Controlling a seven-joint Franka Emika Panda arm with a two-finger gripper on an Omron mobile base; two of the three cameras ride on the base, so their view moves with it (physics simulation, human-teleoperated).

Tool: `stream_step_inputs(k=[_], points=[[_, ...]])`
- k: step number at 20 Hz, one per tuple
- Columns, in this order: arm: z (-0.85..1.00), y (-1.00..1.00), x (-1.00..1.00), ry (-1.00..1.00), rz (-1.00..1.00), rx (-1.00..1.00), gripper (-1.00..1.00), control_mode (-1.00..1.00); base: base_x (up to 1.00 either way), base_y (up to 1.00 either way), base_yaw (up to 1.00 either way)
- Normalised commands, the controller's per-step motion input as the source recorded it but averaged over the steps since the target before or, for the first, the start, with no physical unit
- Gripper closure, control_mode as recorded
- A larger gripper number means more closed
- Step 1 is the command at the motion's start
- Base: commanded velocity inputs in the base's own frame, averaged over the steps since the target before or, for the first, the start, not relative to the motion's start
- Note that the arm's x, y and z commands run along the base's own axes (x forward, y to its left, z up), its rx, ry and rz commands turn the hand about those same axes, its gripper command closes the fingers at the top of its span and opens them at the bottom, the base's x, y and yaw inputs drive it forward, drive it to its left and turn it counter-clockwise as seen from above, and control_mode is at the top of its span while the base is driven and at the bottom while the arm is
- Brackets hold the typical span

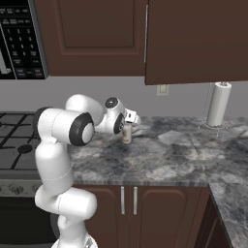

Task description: Sort all alcoholic drinks to one cabinet, and non-alcoholic drinks to the other.

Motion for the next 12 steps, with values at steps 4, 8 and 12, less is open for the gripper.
stream_step_inputs(k=[4,8,12], points=[[-0.07,-0.01,0.05,-0.01,0.0,0.0,-1.0,-1.0,0.0,0.0,0.0],[-0.03,0.0,0.0,-0.12,0.02,0.0,-1.0,-1.0,0.0,0.0,0.0],[0.0,-0.03,0.0,-0.21,0.03,0.01,-1.0,-1.0,0.0,0.0,0.0]])
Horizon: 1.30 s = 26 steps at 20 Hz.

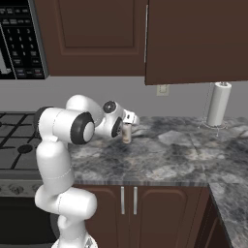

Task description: Sort all alcoholic drinks to one cabinet, and non-alcoholic drinks to the other.

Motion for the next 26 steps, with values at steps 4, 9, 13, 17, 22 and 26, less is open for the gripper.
stream_step_inputs(k=[4,9,13,17,22,26], points=[[-0.03,-0.08,-0.01,-0.16,0.01,0.02,-1.0,-1.0,0.0,0.0,0.0],[-0.07,-0.21,0.0,-0.03,0.0,0.04,-1.0,-1.0,0.0,0.0,0.0],[-0.03,-0.25,0.0,-0.03,0.0,0.02,-1.0,-1.0,0.0,0.0,0.0],[-0.01,-0.16,0.0,-0.05,0.01,0.0,1.0,-1.0,0.0,0.0,0.0],[-0.05,-0.02,0.0,0.02,0.0,0.0,1.0,-1.0,0.0,0.0,0.0],[-0.02,0.0,0.0,0.0,0.0,0.0,1.0,-1.0,0.0,0.0,0.0]])
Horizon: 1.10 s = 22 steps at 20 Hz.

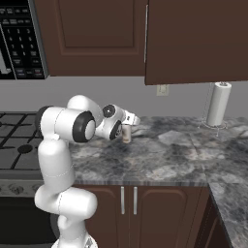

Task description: Sort all alcoholic drinks to one cabinet, and non-alcoholic drinks to the other.

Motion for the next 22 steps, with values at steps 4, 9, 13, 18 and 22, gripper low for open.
stream_step_inputs(k=[4,9,13,18,22], points=[[0.0,0.0,-0.03,-0.01,0.02,0.0,1.0,-1.0,0.0,0.0,0.0],[0.23,0.0,-0.17,-0.02,0.07,0.0,1.0,-1.0,0.0,0.0,0.0],[0.36,-0.02,-0.25,-0.01,0.08,0.0,1.0,-1.0,0.0,0.0,0.0],[0.31,-0.11,-0.5,0.0,0.07,0.0,1.0,-1.0,0.0,0.0,0.0],[0.24,-0.18,-0.65,0.0,0.07,0.0,1.0,-1.0,0.0,0.0,0.0]])
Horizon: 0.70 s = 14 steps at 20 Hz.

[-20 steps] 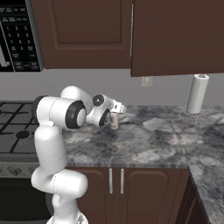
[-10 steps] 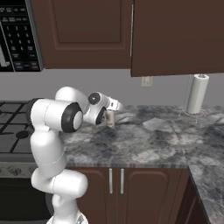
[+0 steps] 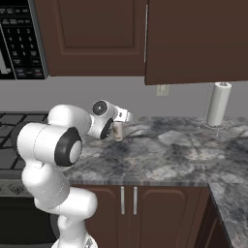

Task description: Sort all alcoholic drinks to one cabinet, and non-alcoholic drinks to the other.

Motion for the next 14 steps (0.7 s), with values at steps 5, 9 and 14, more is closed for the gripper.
stream_step_inputs(k=[5,9,14], points=[[0.2,-0.13,-0.69,0.0,0.06,-0.01,1.0,-1.0,0.0,0.0,0.0],[0.24,-0.05,-0.7,0.0,0.06,-0.01,1.0,-1.0,0.0,0.0,0.0],[0.28,0.0,-0.64,0.0,0.05,-0.01,1.0,-1.0,0.0,0.0,0.0]])
